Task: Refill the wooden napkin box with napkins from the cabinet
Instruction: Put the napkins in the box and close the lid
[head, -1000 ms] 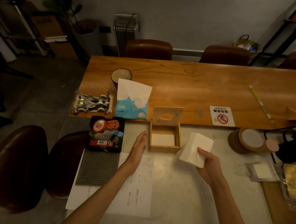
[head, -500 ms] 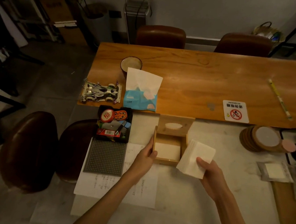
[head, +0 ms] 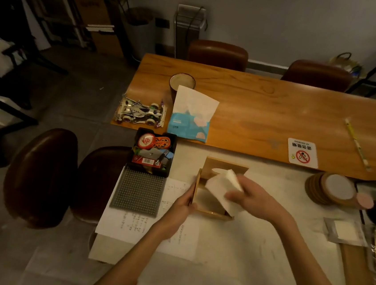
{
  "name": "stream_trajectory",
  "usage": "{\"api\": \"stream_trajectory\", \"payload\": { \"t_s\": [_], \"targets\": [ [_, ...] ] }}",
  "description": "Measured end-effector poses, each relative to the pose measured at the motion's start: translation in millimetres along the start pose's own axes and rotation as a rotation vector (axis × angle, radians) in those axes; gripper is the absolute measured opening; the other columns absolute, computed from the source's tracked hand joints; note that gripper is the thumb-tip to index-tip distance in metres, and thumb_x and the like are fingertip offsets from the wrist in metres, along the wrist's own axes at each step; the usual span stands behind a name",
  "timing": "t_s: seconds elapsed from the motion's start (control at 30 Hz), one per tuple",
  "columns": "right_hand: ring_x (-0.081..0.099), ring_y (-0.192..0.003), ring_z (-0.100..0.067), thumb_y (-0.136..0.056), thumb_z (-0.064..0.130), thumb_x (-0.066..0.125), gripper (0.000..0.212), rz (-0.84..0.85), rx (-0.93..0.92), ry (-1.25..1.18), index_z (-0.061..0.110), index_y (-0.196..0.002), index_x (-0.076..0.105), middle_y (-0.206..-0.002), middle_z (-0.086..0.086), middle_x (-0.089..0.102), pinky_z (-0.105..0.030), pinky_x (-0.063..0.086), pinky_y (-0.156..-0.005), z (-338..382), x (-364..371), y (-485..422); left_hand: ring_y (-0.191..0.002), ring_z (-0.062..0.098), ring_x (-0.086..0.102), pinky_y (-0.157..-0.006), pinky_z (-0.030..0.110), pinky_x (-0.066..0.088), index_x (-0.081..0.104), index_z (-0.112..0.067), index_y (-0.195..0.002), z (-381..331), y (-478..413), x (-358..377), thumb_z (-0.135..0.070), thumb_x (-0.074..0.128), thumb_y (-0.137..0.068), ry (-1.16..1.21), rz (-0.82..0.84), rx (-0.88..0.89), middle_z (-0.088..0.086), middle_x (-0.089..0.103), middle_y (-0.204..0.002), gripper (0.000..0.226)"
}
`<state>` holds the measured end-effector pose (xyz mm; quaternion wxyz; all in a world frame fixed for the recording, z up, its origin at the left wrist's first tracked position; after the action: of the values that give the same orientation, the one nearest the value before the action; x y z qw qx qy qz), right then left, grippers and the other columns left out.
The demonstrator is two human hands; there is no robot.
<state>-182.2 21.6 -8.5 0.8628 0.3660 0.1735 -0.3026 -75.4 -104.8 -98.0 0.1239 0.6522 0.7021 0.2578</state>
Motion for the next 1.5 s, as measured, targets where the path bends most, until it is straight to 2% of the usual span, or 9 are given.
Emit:
{"api": "stream_trajectory", "payload": {
  "t_s": [0.13,0.3,0.4,0.63,0.77,0.93,1.07,1.23,1.5],
  "targets": [
    [0.045,-0.131,-0.026,-0.092,0.024,0.061,0.057,0.253,0.027,0.505,0.026,-0.144,0.038,-0.145,-0.004,0.047,-0.037,0.038,-0.105,16.3,43.8,-42.0,-0.141,0.005,0.030,-0.119,0.034,0.025,0.022,-0.040,-0.150,2.5,2.4,-1.9,-0.004,0.041,-0.101,-0.006,0.026,0.009,-0.013,0.034,-0.154,0.064],
    [0.042,-0.132,-0.024,-0.088,0.026,0.061,0.056,0.483,0.121,0.619,0.022,-0.141,0.043,-0.145,-0.003,0.045,-0.035,0.036,-0.104,3.5,69.4,-64.0,-0.137,0.002,0.032,-0.116,0.027,0.026,0.021,-0.034,-0.151,2.8,6.9,-1.3,-0.004,0.041,-0.101,-0.019,-0.014,0.012,-0.014,0.033,-0.151,0.062],
    [0.040,-0.133,-0.025,-0.089,0.029,0.057,0.056,0.538,0.162,0.684,0.020,-0.142,0.042,-0.147,-0.005,0.044,-0.036,0.035,-0.104,-3.3,80.1,-71.2,-0.136,0.001,0.031,-0.115,0.025,0.026,0.020,-0.030,-0.152,4.6,8.4,-1.8,-0.004,0.041,-0.101,-0.023,-0.037,0.021,-0.017,0.033,-0.147,0.061],
    [0.039,-0.136,-0.027,-0.092,0.034,0.058,0.063,0.564,0.215,0.831,0.015,-0.147,0.035,-0.150,-0.007,0.041,-0.040,0.034,-0.111,-9.9,82.6,-85.1,-0.141,0.006,0.030,-0.120,0.034,0.024,0.022,-0.031,-0.152,7.6,5.0,-2.4,-0.007,0.040,-0.102,-0.067,-0.067,0.046,-0.013,0.035,-0.150,0.058],
    [0.036,-0.140,-0.027,-0.087,0.041,0.063,0.072,0.514,0.162,0.849,0.023,-0.150,0.031,-0.153,-0.003,0.037,-0.043,0.034,-0.112,-7.8,78.9,-84.0,-0.141,0.006,0.029,-0.118,0.031,0.024,0.022,-0.030,-0.152,5.8,7.0,-1.9,-0.009,0.040,-0.102,-0.092,-0.083,0.067,-0.014,0.034,-0.150,0.057],
    [0.041,-0.134,-0.027,-0.092,0.029,0.059,0.055,0.539,0.170,0.761,0.020,-0.143,0.042,-0.149,-0.004,0.040,-0.041,0.037,-0.108,-6.1,70.3,-83.6,-0.139,0.007,0.032,-0.115,0.027,0.027,0.022,-0.025,-0.153,-0.4,11.1,-1.8,-0.010,0.042,-0.102,-0.127,-0.092,0.088,-0.011,0.035,-0.150,0.057],
    [0.045,-0.128,-0.026,-0.092,0.028,0.054,0.049,0.516,0.195,0.820,0.013,-0.138,0.045,-0.144,-0.006,0.044,-0.037,0.039,-0.105,-5.8,76.8,-85.0,-0.137,0.006,0.034,-0.113,0.024,0.028,0.024,-0.026,-0.152,0.9,8.9,-3.3,-0.009,0.042,-0.101,-0.151,-0.097,0.074,-0.009,0.036,-0.151,0.057],
    [0.036,-0.139,-0.026,-0.086,0.044,0.063,0.070,0.459,0.184,0.810,0.024,-0.148,0.036,-0.153,0.000,0.036,-0.042,0.035,-0.110,-4.2,73.3,-84.9,-0.136,0.005,0.034,-0.112,0.024,0.027,0.024,-0.025,-0.152,2.5,8.7,-3.7,-0.006,0.041,-0.101,-0.139,-0.093,0.067,-0.008,0.037,-0.149,0.057],
    [0.040,-0.137,-0.026,-0.087,0.036,0.060,0.065,0.452,0.191,0.844,0.038,-0.147,0.034,-0.154,0.004,0.034,-0.046,0.040,-0.108,-19.5,75.0,-86.7,-0.141,0.010,0.032,-0.116,0.029,0.026,0.026,-0.027,-0.150,8.0,7.3,-5.0,-0.007,0.041,-0.100,-0.136,-0.120,0.061,-0.005,0.036,-0.152,0.056]
  ]
}}
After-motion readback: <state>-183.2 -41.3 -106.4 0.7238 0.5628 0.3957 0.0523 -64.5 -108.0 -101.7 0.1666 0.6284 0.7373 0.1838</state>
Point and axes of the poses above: each hand's wrist, its own y-axis away from the middle knuckle, its own x-axis out of the palm, z = x × y, the point moved 10 cm from there along -y, towards the middle knuckle
